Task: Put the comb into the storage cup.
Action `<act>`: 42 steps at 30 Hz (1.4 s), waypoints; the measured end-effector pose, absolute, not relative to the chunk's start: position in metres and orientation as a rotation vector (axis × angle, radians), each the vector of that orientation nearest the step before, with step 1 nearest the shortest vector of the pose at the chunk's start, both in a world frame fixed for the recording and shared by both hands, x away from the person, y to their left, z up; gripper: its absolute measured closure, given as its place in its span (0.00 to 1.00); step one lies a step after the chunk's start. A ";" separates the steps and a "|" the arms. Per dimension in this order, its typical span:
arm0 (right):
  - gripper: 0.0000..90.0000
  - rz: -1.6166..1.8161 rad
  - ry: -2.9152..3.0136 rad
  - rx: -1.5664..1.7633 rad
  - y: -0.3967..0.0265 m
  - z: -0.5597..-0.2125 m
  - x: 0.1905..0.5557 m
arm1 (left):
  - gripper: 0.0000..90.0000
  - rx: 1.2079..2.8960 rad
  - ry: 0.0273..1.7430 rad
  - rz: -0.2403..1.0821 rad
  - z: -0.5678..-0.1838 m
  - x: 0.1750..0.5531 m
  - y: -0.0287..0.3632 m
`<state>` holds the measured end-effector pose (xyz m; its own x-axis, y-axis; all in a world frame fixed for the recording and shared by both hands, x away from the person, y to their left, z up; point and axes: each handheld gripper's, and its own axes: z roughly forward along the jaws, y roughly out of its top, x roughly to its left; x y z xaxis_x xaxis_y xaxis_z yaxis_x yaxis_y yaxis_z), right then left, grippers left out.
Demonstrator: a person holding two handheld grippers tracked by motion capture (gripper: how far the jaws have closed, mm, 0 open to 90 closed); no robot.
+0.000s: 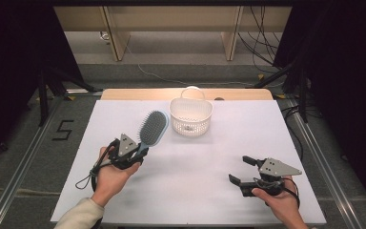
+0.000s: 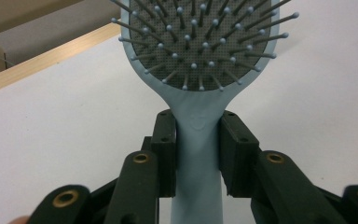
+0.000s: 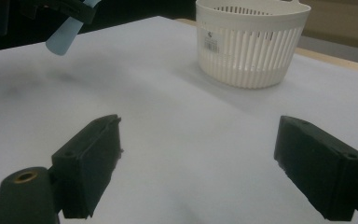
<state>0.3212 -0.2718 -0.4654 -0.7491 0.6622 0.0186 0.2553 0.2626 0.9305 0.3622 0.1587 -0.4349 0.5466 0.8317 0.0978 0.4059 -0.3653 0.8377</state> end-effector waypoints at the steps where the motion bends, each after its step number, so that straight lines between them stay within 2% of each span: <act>1: 0.17 1.485 2.164 0.835 -0.272 -0.465 0.321 | 0.78 1.976 1.001 0.670 -0.435 0.362 0.159; 42: 0.17 1.485 2.160 0.836 -0.272 -0.465 0.321 | 0.78 1.847 0.978 0.692 -0.427 0.368 0.157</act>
<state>0.3213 -0.2719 -0.4654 -0.7472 0.6644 0.0173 0.2540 0.2614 0.9312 0.3679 0.1575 -0.4273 0.5295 0.8462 0.0604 0.3384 -0.2760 0.8996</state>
